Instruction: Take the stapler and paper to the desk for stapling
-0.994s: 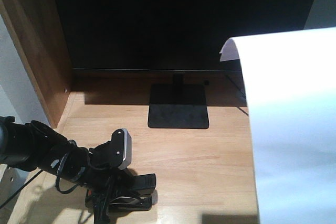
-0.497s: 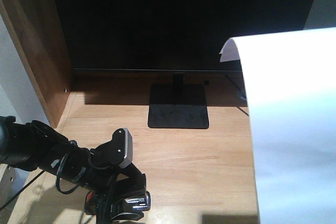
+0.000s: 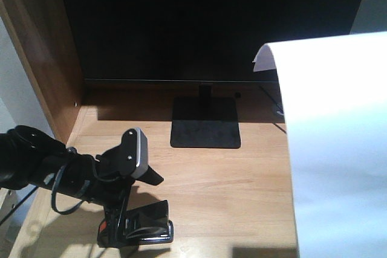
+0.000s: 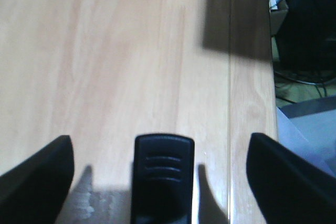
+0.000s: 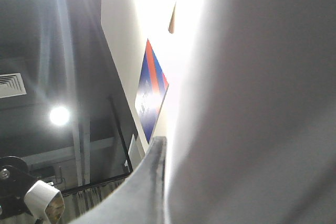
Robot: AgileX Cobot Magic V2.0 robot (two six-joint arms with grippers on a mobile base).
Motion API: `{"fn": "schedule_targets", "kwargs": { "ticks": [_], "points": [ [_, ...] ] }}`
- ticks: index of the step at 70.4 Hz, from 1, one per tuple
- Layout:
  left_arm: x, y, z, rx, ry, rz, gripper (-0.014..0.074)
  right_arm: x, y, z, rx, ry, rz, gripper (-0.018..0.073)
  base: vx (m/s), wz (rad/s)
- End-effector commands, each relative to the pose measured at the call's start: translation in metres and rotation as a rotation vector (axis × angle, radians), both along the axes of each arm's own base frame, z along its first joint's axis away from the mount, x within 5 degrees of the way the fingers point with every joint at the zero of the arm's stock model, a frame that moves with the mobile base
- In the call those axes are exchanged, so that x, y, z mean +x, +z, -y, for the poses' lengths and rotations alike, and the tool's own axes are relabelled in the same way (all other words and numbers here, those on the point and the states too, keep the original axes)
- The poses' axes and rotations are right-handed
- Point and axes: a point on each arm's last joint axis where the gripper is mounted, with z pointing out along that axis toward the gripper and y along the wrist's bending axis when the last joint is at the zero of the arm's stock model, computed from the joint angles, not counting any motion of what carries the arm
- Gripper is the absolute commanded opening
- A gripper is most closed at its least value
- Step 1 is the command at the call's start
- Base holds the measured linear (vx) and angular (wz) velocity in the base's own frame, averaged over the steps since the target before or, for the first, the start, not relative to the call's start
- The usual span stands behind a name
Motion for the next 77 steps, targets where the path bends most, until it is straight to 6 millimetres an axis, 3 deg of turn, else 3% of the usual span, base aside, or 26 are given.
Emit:
{"fn": "schedule_targets", "kwargs": {
  "ticks": [1, 24, 43, 60, 77],
  "points": [
    [-0.004, 0.035, 0.003, -0.094, 0.040, 0.030, 0.0520, -0.003, 0.010, 0.001, 0.019, 0.000, 0.037, -0.0007, 0.00, 0.00],
    [-0.022, 0.072, -0.005, -0.112, 0.071, 0.076, 0.0269, -0.003, 0.010, 0.001, 0.019, 0.000, 0.037, -0.0007, 0.00, 0.00],
    [-0.026, 0.075, -0.008, -0.069, 0.054, 0.094, -0.0003, -0.003, 0.010, 0.001, 0.019, 0.000, 0.037, -0.0007, 0.00, 0.00],
    [-0.023, 0.072, -0.009, -0.052, 0.067, 0.100, -0.0008, -0.003, 0.010, 0.001, 0.019, 0.000, 0.037, -0.0007, 0.00, 0.00],
    [-0.010, 0.047, -0.007, -0.003, 0.092, 0.053, -0.0007, -0.003, 0.010, 0.001, 0.019, 0.000, 0.037, -0.0007, 0.00, 0.00]
  ]
}}
